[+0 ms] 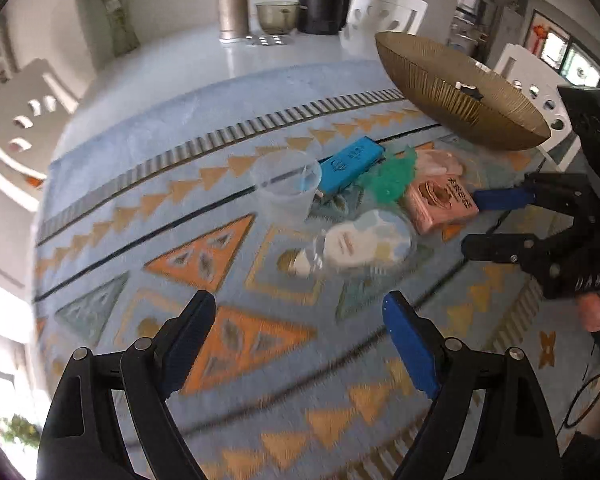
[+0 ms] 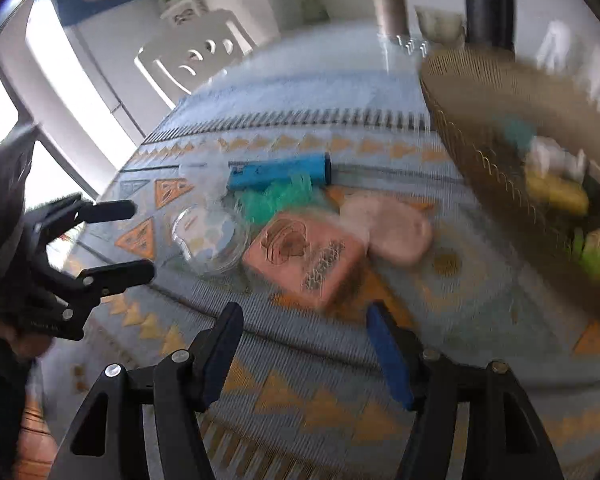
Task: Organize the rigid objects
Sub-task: 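Move both open tools toward the pink box and the clear tape case, then grasp the pink box with the right tool while the left tool grasps the clear tape case, then carry the pink box and tape case over the amber bowl and open both tools, then withdraw both open tools back toward the remaining items on the rug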
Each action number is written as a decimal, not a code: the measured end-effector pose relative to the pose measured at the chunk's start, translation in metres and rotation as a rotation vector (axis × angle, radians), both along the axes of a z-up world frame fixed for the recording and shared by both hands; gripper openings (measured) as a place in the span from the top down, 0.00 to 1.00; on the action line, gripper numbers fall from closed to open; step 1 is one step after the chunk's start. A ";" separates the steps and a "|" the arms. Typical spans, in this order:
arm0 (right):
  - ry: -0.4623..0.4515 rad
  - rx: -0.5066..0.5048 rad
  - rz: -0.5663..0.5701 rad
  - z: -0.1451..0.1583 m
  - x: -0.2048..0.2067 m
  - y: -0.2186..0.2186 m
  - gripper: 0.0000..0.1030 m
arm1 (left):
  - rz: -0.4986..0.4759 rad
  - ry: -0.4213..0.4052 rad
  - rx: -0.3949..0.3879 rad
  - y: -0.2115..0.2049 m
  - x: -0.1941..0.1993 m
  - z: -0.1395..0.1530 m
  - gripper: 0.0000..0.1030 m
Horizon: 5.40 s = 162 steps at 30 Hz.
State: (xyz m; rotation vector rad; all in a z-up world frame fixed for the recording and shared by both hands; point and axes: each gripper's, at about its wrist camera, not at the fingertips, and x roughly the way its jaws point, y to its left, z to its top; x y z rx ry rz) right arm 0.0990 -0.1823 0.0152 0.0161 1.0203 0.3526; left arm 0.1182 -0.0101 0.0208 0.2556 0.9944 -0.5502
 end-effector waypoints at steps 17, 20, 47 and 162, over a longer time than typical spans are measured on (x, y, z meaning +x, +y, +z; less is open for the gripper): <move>-0.102 -0.109 0.024 -0.008 0.030 0.021 0.46 | -0.134 -0.062 0.007 -0.048 0.011 -0.011 0.28; -0.111 -0.114 0.020 -0.006 0.024 0.020 0.52 | -0.144 -0.066 0.005 -0.050 0.003 -0.011 0.29; -0.051 0.041 -0.212 -0.006 -0.150 -0.035 0.45 | -0.018 0.007 -0.039 -0.064 -0.133 -0.009 0.26; -0.107 0.130 -0.231 0.001 -0.058 -0.030 0.39 | 0.481 -0.219 -0.115 0.009 -0.098 0.009 0.15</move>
